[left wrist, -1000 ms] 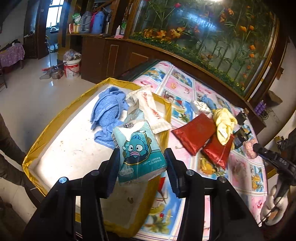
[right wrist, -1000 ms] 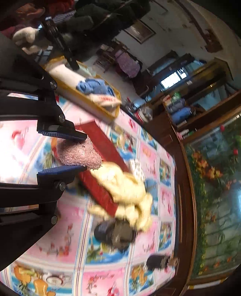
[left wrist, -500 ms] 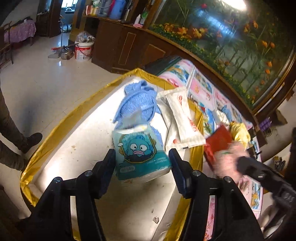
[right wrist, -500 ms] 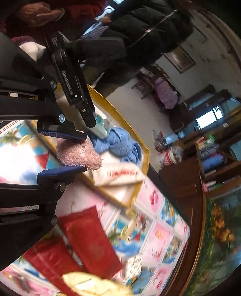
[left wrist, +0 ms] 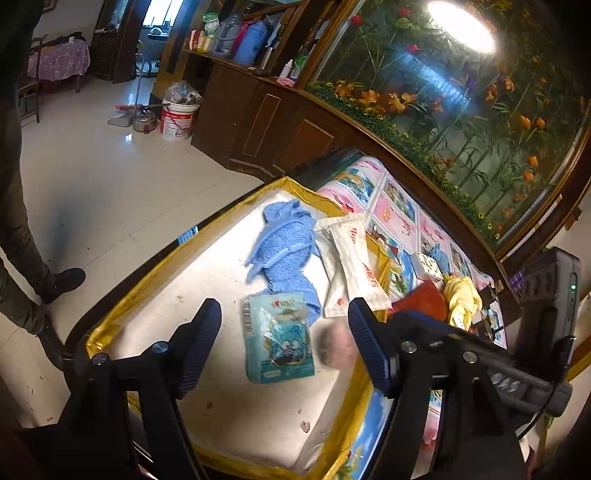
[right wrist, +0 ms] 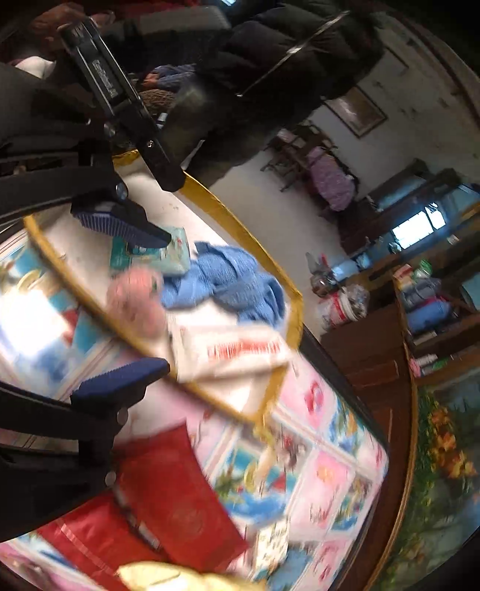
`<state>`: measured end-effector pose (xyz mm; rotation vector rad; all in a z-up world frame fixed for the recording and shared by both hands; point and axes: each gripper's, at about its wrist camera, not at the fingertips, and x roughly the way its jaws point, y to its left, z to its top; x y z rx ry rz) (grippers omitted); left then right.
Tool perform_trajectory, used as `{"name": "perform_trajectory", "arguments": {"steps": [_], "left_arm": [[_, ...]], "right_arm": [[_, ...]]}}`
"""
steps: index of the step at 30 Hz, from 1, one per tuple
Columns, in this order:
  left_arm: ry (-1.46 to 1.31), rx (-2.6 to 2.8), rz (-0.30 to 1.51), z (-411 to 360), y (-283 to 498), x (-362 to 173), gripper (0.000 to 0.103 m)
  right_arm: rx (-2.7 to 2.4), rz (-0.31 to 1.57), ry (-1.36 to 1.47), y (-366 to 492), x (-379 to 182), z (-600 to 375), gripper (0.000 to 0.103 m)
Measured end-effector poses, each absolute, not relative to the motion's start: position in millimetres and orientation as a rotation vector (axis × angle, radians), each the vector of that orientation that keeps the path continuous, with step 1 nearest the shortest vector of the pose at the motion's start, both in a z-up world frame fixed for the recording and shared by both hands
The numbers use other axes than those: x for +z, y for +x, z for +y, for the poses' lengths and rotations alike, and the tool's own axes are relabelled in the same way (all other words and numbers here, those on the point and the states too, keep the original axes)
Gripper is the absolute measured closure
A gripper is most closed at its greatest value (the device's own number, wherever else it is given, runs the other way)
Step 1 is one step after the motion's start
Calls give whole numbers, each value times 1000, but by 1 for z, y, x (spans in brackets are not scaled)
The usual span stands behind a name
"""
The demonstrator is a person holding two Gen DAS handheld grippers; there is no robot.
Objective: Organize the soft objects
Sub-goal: 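Lower the tissue pack into the tray with left gripper while right gripper places the ball, then move both grippers back over the remaining pile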
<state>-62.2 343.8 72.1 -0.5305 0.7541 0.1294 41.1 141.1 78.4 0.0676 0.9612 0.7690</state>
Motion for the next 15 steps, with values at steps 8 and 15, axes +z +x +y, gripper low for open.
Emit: {"name": "perform_trajectory", "arguments": {"steps": [8, 15], "left_arm": [[-227, 235, 777, 282, -59, 78, 32], [47, 293, 754, 219, -61, 87, 32]], "right_arm": [[593, 933, 296, 40, 70, 13, 33], [493, 946, 445, 34, 46, -47, 31]]}}
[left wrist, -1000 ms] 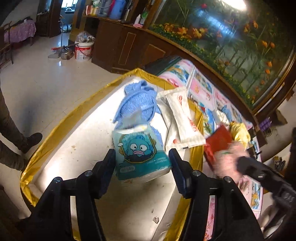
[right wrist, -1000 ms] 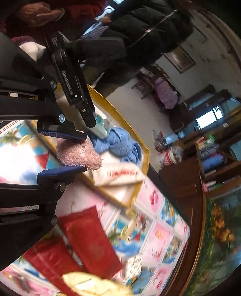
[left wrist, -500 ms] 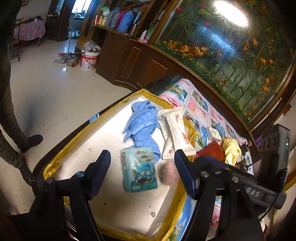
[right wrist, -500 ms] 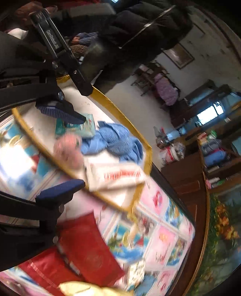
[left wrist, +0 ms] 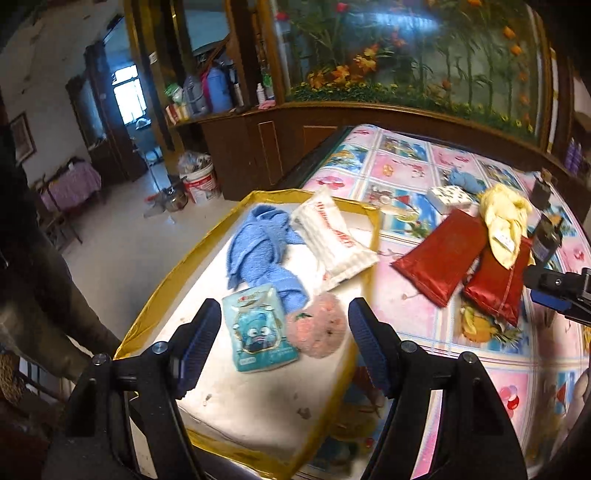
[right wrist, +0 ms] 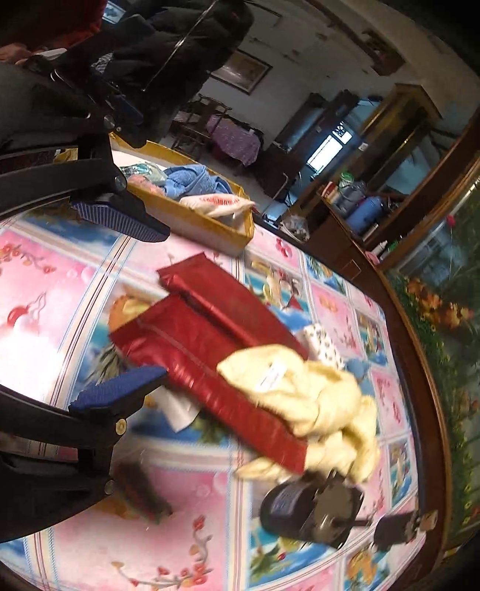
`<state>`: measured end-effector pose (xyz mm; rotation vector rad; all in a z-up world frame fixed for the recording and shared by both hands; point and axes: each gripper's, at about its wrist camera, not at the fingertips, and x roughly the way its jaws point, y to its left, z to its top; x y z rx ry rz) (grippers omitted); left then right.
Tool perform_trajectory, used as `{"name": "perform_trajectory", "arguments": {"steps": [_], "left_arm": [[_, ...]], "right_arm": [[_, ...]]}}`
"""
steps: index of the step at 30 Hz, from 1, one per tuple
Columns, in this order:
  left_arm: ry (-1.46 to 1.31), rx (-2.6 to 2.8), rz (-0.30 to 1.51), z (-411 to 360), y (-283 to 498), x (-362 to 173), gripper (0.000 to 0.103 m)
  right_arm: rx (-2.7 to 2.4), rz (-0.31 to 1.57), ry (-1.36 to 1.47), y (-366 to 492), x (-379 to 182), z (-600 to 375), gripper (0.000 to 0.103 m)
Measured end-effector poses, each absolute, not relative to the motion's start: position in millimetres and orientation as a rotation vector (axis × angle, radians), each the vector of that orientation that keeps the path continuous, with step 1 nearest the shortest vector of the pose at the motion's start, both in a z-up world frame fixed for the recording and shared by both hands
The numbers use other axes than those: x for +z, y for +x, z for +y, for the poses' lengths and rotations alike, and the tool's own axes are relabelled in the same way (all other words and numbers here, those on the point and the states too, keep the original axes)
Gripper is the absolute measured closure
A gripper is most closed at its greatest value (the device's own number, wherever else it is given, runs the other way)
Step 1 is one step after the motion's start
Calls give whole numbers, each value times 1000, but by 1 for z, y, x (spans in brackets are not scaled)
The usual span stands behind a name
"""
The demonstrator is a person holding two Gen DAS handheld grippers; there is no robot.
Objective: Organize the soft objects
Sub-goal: 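Move both grippers back over the remaining pile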
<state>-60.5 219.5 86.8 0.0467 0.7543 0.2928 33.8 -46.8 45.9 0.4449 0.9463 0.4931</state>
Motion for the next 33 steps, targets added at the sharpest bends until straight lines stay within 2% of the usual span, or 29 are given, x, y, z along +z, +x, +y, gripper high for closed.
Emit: {"name": "perform_trajectory", "arguments": {"steps": [14, 18, 21, 33], "left_arm": [[119, 255, 775, 169, -63, 96, 32], [130, 245, 779, 160, -60, 96, 25], [138, 233, 792, 153, -57, 92, 25], [15, 100, 910, 150, -27, 71, 25]], "right_arm": [[447, 884, 482, 18, 46, -97, 31], [425, 880, 504, 18, 43, -114, 31], [406, 879, 522, 18, 40, -126, 31], [226, 850, 543, 23, 29, -188, 28]]}}
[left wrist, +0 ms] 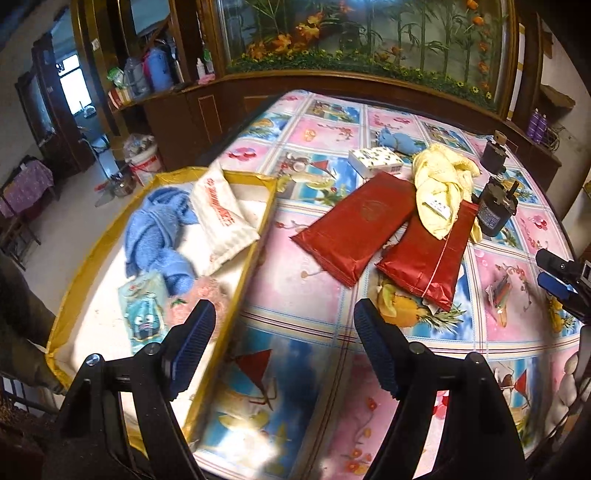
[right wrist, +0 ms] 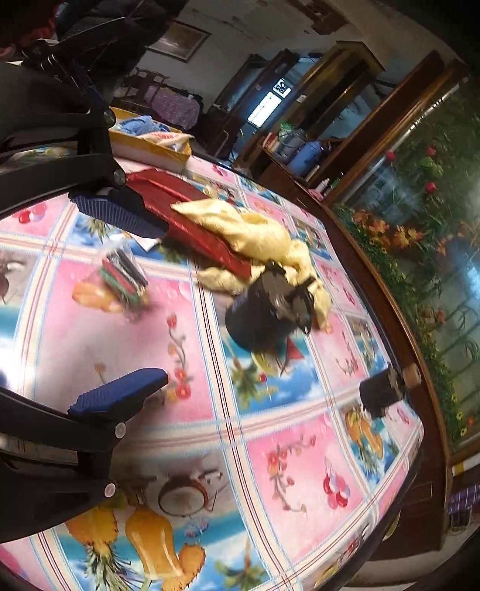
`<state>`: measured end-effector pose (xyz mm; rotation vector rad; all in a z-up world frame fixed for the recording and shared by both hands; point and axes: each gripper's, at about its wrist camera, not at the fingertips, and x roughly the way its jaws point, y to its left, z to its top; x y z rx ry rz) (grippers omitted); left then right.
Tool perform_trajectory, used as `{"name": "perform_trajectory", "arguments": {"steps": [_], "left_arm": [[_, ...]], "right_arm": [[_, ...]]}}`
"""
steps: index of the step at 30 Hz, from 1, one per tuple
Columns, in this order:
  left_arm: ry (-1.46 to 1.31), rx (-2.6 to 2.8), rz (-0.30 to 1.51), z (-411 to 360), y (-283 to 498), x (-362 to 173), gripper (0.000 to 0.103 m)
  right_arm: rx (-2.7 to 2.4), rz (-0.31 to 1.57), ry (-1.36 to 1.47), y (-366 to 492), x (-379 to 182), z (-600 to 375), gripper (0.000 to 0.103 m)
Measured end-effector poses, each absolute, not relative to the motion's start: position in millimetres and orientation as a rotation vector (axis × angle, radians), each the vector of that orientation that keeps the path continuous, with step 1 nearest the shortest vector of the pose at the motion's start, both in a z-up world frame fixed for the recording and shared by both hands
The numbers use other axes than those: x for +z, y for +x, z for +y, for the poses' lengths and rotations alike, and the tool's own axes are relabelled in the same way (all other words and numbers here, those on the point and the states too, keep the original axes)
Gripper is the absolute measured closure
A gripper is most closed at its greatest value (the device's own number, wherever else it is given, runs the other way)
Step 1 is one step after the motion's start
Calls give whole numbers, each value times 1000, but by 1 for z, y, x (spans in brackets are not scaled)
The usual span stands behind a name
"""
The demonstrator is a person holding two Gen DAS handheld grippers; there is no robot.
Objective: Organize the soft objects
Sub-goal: 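Move both grippers back over the remaining pile, then grasp the yellow cloth with the left gripper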
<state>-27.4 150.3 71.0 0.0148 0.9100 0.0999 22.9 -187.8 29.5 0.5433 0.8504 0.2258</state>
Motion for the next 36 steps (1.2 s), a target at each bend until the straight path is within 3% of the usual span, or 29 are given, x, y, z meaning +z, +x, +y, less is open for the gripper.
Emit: {"name": "perform_trajectory", "arguments": {"steps": [11, 24, 31, 32, 33, 34, 35, 36], "left_arm": [[-86, -76, 983, 109, 31, 50, 26], [16, -175, 932, 30, 163, 50, 26], [111, -183, 922, 7, 186, 43, 27], [119, -192, 919, 6, 186, 43, 33], [122, -213, 926, 5, 185, 43, 60], [125, -230, 944, 3, 185, 42, 94], [135, -231, 959, 1, 185, 39, 102], [143, -231, 955, 0, 182, 38, 102]], "right_arm": [[173, 819, 506, 25, 15, -193, 28], [194, 849, 511, 31, 8, -189, 27], [215, 867, 469, 33, 7, -179, 27], [219, 868, 464, 32, 7, -177, 27], [220, 869, 460, 32, 7, -176, 27], [218, 869, 455, 32, 7, -176, 27], [217, 869, 453, 32, 7, -175, 27], [218, 869, 451, 31, 7, -175, 27]]}}
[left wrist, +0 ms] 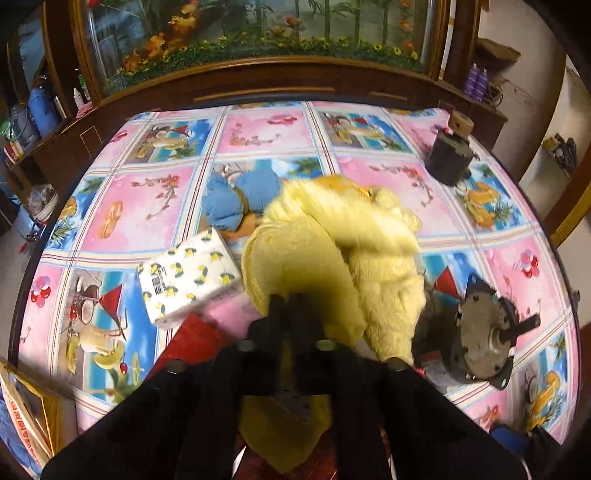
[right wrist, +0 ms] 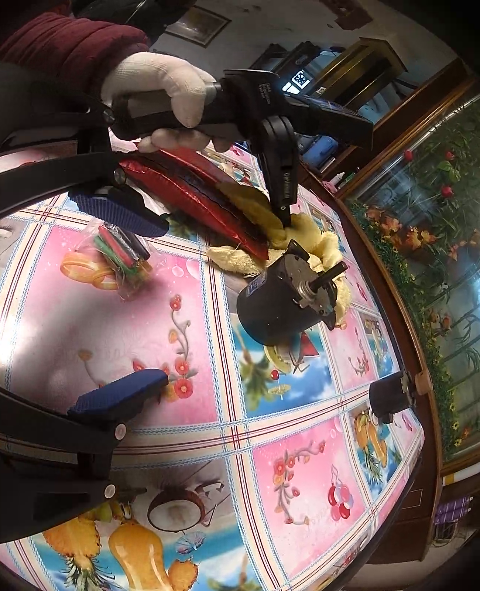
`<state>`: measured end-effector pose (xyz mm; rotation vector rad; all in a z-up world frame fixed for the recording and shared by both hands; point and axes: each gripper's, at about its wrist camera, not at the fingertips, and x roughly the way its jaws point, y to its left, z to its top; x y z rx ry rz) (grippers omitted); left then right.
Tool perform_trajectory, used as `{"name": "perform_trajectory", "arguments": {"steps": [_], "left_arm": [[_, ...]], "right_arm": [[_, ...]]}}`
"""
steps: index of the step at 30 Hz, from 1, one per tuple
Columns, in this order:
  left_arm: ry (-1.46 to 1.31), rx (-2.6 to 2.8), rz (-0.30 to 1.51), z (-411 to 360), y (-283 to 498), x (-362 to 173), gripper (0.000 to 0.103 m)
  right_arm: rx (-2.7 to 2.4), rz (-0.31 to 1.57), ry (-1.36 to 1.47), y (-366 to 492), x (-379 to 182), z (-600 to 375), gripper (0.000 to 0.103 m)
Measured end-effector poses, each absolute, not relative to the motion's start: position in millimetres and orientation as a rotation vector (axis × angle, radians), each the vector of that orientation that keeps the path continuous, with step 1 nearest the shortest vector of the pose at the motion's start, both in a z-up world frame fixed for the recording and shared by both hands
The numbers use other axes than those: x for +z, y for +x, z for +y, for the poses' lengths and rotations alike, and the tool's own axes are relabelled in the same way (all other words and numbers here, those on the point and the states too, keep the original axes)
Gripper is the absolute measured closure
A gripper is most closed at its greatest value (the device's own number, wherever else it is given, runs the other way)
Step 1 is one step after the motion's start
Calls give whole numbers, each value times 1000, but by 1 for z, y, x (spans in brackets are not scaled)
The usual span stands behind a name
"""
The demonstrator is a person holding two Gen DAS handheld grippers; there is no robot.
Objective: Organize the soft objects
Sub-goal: 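Grasp the yellow cloth with the left gripper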
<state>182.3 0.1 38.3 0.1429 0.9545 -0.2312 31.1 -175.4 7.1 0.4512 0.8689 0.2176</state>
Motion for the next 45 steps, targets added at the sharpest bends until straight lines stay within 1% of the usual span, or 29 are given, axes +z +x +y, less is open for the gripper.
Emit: {"name": "perform_trajectory", "arguments": {"steps": [4, 11, 15, 17, 18, 19, 21, 22, 23, 25, 28, 30, 32, 33, 34, 36, 38, 39, 45], "left_arm": [[106, -239, 925, 11, 167, 44, 102], [7, -292, 841, 45, 118, 77, 103], [-15, -290, 822, 56, 109, 86, 102], [-16, -264, 840, 56, 121, 85, 94], [-14, -248, 850, 55, 129, 83, 78], [-9, -234, 860, 52, 138, 81, 55], [9, -197, 855, 44, 153, 75, 33], [17, -179, 846, 42, 158, 73, 29], [32, -152, 838, 37, 167, 69, 28], [63, -110, 840, 29, 183, 61, 20], [122, -83, 869, 17, 202, 46, 19], [104, -113, 875, 13, 206, 42, 19], [91, -157, 914, 9, 206, 37, 19], [93, -176, 938, 6, 205, 34, 24], [84, -209, 952, 5, 203, 33, 45], [24, -302, 964, 10, 197, 37, 76], [6, -304, 959, 15, 191, 42, 96], [-8, -308, 964, 19, 188, 43, 103], [-93, -329, 939, 47, 164, 55, 103]], "right_arm": [[215, 869, 448, 32, 7, -175, 27], [226, 871, 422, 31, 7, -170, 25], [219, 870, 407, 31, 7, -168, 24], [216, 870, 401, 31, 8, -167, 24], [216, 870, 402, 31, 8, -167, 24], [217, 870, 405, 31, 8, -168, 24], [223, 869, 413, 31, 7, -169, 23], [227, 869, 416, 31, 7, -169, 23], [233, 870, 419, 32, 7, -168, 22], [251, 873, 425, 32, 7, -167, 21], [280, 879, 419, 33, 7, -162, 21], [293, 883, 402, 34, 7, -156, 21], [308, 889, 379, 33, 7, -150, 21], [316, 891, 369, 32, 8, -146, 21], [323, 893, 359, 31, 8, -143, 21], [331, 896, 341, 30, 8, -138, 20], [327, 897, 329, 29, 8, -136, 20], [323, 898, 322, 29, 8, -135, 20], [289, 915, 252, 31, 10, -122, 20]]}}
